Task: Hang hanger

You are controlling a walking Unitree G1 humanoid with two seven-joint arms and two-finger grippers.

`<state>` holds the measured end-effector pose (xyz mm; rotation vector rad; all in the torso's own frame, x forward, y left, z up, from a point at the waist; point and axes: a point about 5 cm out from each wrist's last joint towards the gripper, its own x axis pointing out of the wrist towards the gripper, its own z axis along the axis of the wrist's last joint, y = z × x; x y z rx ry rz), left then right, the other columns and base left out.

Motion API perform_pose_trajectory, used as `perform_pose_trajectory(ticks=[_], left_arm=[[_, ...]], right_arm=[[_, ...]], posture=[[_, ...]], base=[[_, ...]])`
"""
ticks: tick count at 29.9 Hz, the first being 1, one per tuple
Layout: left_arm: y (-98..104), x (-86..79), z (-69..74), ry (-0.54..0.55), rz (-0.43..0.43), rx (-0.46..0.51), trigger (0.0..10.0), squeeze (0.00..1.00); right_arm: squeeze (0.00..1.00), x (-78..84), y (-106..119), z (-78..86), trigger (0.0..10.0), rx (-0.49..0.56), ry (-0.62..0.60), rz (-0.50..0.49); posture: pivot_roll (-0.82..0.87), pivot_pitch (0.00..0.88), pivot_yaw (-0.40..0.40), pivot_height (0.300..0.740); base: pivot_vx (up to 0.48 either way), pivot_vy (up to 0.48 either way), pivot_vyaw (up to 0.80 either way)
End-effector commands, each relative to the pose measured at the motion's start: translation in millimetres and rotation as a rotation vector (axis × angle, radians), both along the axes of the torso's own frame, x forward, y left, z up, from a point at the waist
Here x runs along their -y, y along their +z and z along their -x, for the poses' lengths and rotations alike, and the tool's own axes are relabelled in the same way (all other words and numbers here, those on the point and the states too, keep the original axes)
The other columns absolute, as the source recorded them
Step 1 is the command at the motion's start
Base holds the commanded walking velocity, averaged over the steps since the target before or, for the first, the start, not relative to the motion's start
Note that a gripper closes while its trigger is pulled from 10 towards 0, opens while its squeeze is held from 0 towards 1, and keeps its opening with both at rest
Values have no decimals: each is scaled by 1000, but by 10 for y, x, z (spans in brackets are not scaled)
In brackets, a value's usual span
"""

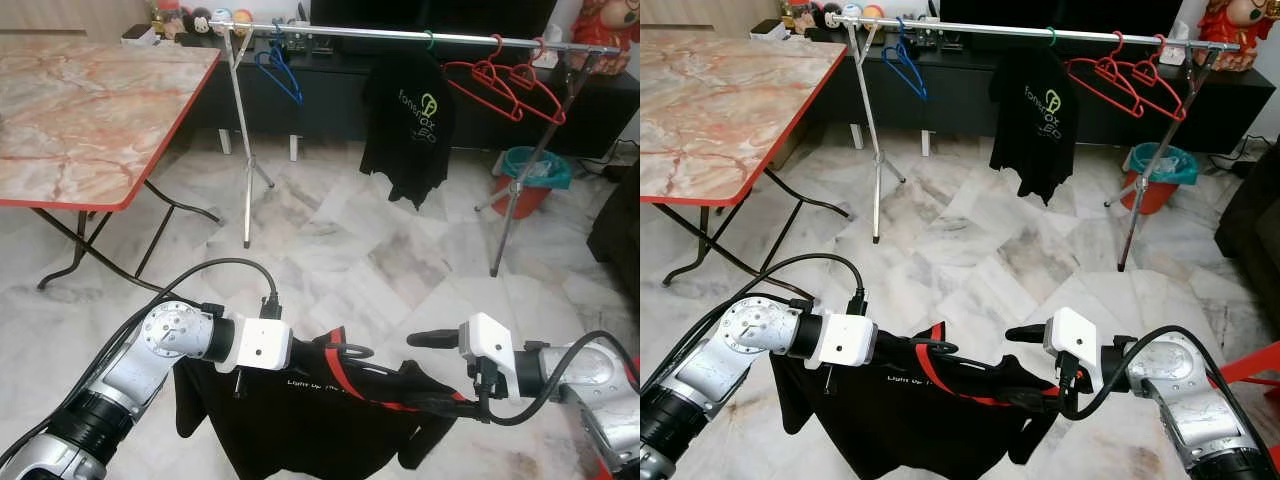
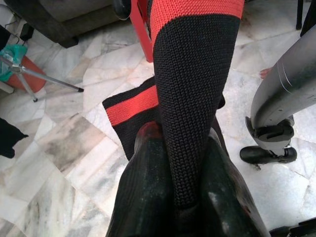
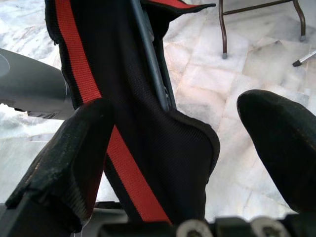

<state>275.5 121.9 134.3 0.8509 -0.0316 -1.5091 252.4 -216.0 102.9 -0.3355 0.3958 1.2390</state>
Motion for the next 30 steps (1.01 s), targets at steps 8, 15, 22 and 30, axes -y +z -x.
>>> perform_pose_trajectory(ticks=[8,15,22,30], left_arm=[[78,7,-11,5,33,22,10000,0],[81,23,1,0,37,23,10000,0],[125,43,20,-17,44,25,10000,0],[168,73,71,-69,22,31,10000,0]], right_arm=[[1000,104,-36,22,10000,-51,18,46],[0,88,-140,-5,10000,-32,-10,73],[0,48,-211,-39,10000,-28,-18,60],[0,14,-248,-46,10000,-26,-9,64]], posture=[[-10,73,-36,740],[-4,70,-35,740],[3,67,-33,740],[5,67,-32,740]], base=[[0,0,0],[0,0,0],[0,0,0],[0,0,0]])
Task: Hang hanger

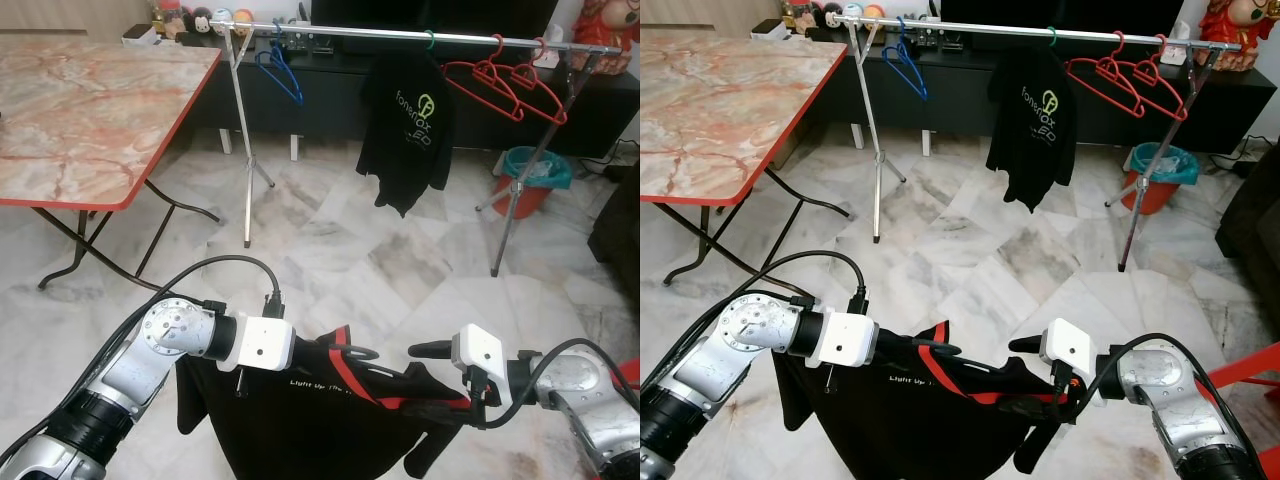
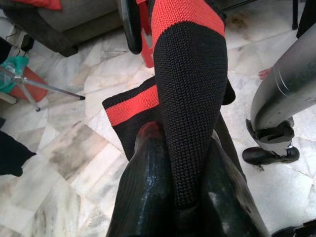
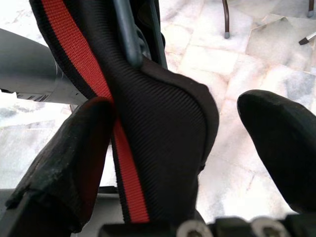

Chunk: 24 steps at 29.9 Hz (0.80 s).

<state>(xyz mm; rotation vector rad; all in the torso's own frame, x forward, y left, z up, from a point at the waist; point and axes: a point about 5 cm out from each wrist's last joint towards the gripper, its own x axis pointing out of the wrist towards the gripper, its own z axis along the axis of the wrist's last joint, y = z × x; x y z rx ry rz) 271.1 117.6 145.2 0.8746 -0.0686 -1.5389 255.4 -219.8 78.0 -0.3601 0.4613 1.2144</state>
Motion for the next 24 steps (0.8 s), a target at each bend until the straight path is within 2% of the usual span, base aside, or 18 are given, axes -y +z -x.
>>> perform_pose_trajectory(ticks=[1,3,4,24], left_arm=[[68,36,26,-27,25,7,10000,0],[82,49,23,-30,29,12,10000,0],[84,51,23,-31,30,13,10000,0],[107,47,25,-18,40,3,10000,0]], right_arm=[[0,-25,-5,-14,10000,3,14,6],[0,-32,-15,-8,10000,0,19,3],[0,-35,-17,-4,0,-6,21,0],[0,-99,-45,1,0,-13,55,-10]], posture=[[5,67,-32,740],[4,67,-32,740],[4,67,-32,740],[10,70,-30,740]], base=[[0,0,0],[0,0,0],[0,0,0],[0,0,0]])
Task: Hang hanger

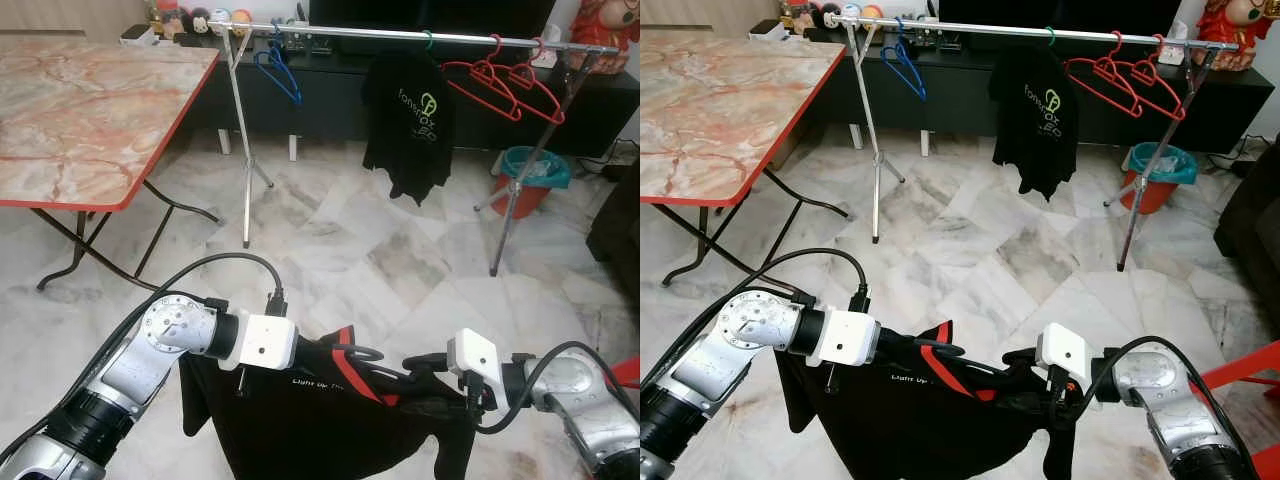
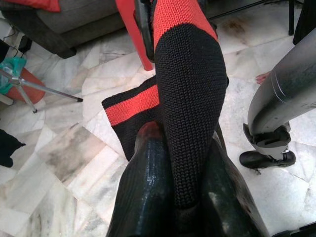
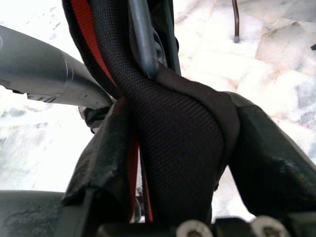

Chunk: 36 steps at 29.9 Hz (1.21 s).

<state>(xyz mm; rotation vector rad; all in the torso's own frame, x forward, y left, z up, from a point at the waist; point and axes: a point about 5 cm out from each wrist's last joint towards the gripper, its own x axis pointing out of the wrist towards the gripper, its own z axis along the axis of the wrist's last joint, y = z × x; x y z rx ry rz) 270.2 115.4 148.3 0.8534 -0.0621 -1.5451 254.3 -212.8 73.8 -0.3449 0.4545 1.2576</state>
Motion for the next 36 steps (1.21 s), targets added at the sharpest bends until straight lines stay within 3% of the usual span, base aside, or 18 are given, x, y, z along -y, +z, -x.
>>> perform_pose_trajectory(ticks=[1,31,32,36], left_arm=[[75,26,18,-18,33,18,10000,0],[67,14,-25,17,49,-4,10000,0],[65,14,-23,16,50,-6,10000,1000],[64,7,-25,16,50,-7,10000,1000]], right_arm=[[0,-35,-6,-9,0,0,18,9],[0,-149,-2,-33,0,29,18,-15],[0,-152,-5,-30,0,27,20,-17],[0,-159,-9,-32,0,31,18,-18]], posture=[[11,70,-29,740],[10,61,-29,740],[11,60,-28,740],[10,57,-28,740]], base=[[0,0,0],[0,0,0],[0,0,0],[0,0,0]])
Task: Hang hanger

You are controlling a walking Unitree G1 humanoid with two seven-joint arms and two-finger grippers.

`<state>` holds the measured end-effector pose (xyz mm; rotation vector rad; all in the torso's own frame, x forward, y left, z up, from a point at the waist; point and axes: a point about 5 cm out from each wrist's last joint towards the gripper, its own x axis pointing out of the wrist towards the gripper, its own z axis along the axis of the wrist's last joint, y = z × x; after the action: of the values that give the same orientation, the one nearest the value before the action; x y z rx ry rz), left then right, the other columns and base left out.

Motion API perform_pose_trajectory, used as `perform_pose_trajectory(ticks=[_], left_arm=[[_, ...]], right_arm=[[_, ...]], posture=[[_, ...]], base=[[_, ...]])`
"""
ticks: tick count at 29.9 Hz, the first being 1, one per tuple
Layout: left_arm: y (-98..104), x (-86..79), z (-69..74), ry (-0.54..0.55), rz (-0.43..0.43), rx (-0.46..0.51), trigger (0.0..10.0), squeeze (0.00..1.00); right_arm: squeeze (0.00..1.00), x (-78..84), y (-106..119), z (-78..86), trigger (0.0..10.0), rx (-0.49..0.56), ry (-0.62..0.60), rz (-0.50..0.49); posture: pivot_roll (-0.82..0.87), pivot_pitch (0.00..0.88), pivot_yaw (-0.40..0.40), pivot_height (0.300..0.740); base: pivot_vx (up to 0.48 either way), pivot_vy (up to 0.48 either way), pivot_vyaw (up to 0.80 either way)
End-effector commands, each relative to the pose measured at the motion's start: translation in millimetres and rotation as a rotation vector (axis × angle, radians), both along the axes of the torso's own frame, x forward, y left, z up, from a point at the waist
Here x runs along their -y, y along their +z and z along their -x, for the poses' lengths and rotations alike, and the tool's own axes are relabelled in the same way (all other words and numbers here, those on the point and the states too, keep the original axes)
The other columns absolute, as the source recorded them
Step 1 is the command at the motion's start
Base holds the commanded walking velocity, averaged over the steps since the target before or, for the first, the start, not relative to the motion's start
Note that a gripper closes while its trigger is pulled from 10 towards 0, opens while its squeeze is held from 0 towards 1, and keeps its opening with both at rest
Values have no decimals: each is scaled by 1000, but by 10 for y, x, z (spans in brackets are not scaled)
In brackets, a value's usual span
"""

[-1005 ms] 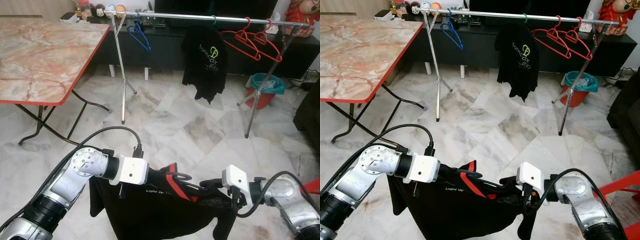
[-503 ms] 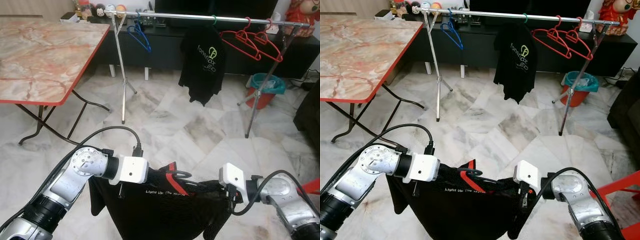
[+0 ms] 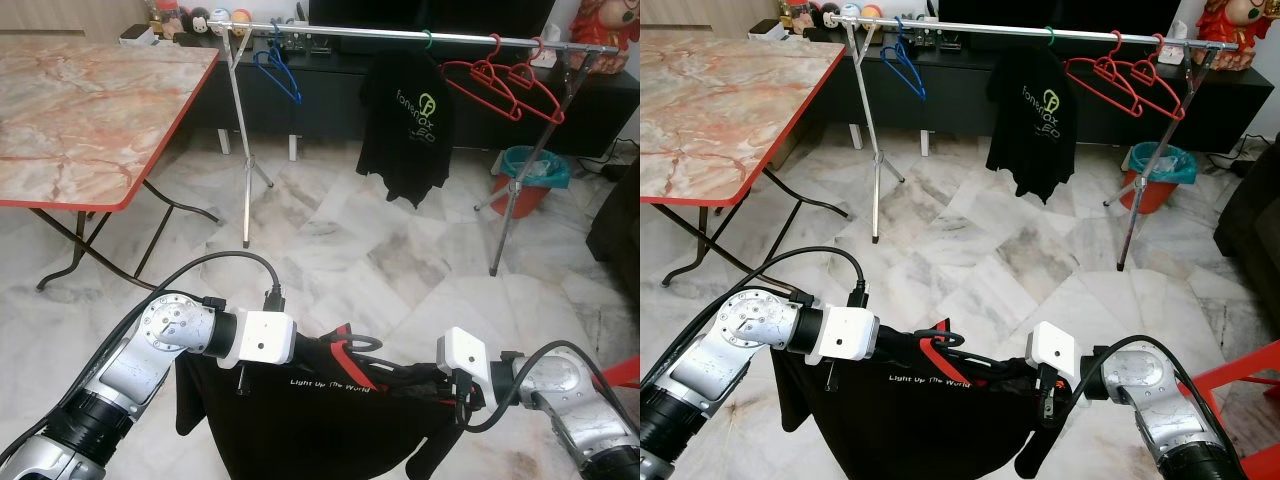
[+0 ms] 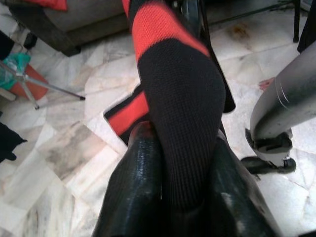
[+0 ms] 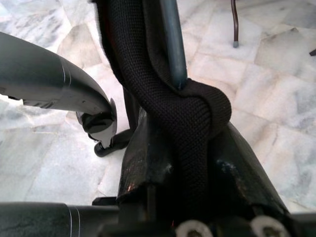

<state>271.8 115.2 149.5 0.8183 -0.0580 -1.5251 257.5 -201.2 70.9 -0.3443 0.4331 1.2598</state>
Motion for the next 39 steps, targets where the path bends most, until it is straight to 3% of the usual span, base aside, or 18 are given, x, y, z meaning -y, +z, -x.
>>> perform_pose_trajectory(ticks=[1,11,17,21,22,23,24,28,32,39], left_arm=[[54,4,-10,-9,25,10,10000,1000],[64,-38,-5,-10,6,-15,10000,1000],[99,-82,-104,73,38,32,10000,1000],[118,-98,-162,128,81,60,10000,1000],[122,-102,-173,137,86,64,10000,824],[129,-106,-190,152,95,72,10000,318],[143,-109,-217,175,113,86,10000,0],[181,-98,-280,242,169,127,10000,0],[171,-81,-348,385,265,158,10000,0],[156,-69,-427,583,385,157,10000,0]], right_arm=[[0,-44,21,-1,0,17,12,-5],[0,-47,-17,-96,0,86,-79,32],[0,-30,-65,-182,0,131,-201,71],[0,-115,-89,-169,0,139,-220,30],[0,-120,-89,-175,0,139,-231,25],[0,-126,-88,-185,0,141,-246,19],[0,-135,-83,-199,0,151,-266,11],[0,-144,-64,-254,0,198,-329,8],[0,-147,-35,-405,0,289,-567,5],[0,-193,-86,-468,0,345,-831,-36]], posture=[[10,57,-28,740],[12,62,-29,740],[13,65,-30,740],[15,70,-30,740],[14,70,-30,740],[14,70,-30,740],[14,72,-29,740],[12,72,-27,740],[11,69,-24,740],[27,56,-13,740]], base=[[0,0,0],[0,0,0],[0,0,0],[0,0,0],[0,0,0],[0,0,0],[0,0,0],[0,0,0],[0,0,0],[0,0,0]])
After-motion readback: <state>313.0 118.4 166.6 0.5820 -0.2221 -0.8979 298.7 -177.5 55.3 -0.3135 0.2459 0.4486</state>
